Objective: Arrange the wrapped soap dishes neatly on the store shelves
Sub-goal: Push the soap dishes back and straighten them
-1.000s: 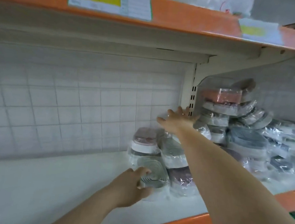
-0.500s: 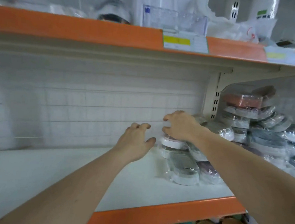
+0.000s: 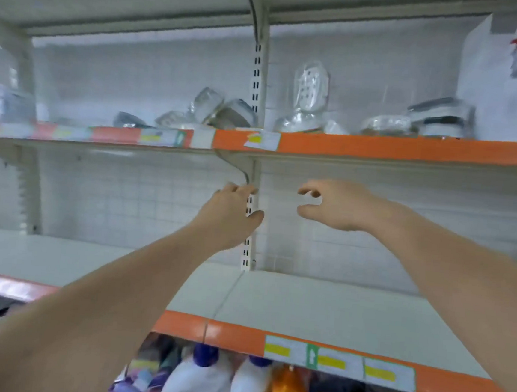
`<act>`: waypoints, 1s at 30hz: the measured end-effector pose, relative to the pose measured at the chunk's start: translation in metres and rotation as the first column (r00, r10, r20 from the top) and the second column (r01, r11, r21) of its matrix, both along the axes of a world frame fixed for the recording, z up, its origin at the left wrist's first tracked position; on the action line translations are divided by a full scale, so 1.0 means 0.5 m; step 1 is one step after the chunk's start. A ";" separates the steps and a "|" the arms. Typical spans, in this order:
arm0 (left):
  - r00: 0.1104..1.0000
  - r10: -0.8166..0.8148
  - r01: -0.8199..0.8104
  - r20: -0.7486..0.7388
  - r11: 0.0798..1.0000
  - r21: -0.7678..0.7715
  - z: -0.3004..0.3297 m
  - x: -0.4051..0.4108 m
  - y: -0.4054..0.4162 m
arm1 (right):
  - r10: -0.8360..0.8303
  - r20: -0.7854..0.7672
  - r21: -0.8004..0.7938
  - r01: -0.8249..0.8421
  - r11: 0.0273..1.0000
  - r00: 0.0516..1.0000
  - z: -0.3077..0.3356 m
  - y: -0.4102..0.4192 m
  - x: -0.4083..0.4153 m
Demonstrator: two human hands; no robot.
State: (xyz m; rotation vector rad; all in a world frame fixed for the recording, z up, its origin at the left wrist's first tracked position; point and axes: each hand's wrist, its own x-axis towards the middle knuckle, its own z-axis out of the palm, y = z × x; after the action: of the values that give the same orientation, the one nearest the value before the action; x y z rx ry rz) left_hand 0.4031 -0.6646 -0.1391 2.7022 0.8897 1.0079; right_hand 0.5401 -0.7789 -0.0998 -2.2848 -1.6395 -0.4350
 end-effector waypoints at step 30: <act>0.989 0.087 -0.115 0.118 0.958 0.263 0.305 -0.137 0.547 | -0.158 0.194 0.171 0.126 0.977 0.968 0.343 0.651 -0.097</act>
State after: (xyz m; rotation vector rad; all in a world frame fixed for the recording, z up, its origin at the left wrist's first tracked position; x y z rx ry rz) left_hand 0.3347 -0.3911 0.0134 2.8095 0.9420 1.3716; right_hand 0.4914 -0.4533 0.0715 -2.3099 -1.4742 -0.8315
